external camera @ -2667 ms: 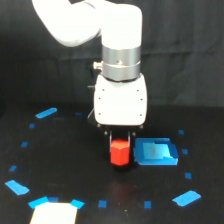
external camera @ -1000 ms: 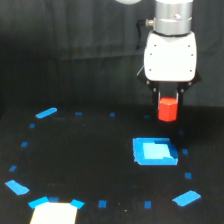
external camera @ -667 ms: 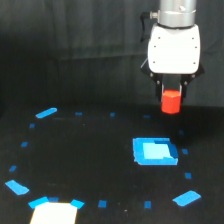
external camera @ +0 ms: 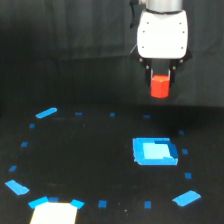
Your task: Pick up the red object from the table
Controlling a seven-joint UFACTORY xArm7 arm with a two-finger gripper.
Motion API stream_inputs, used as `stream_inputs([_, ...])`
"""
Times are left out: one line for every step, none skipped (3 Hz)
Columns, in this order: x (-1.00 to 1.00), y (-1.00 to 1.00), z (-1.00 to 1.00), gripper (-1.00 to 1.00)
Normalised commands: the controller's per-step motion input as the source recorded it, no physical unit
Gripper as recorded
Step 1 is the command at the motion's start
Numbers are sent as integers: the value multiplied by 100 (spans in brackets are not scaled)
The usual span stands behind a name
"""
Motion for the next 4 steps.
stream_inputs([30,-66,33,-98])
stream_inputs([-26,-68,-45,-100])
stream_inputs([-4,-80,45,-100])
stream_inputs([16,-71,-20,-100])
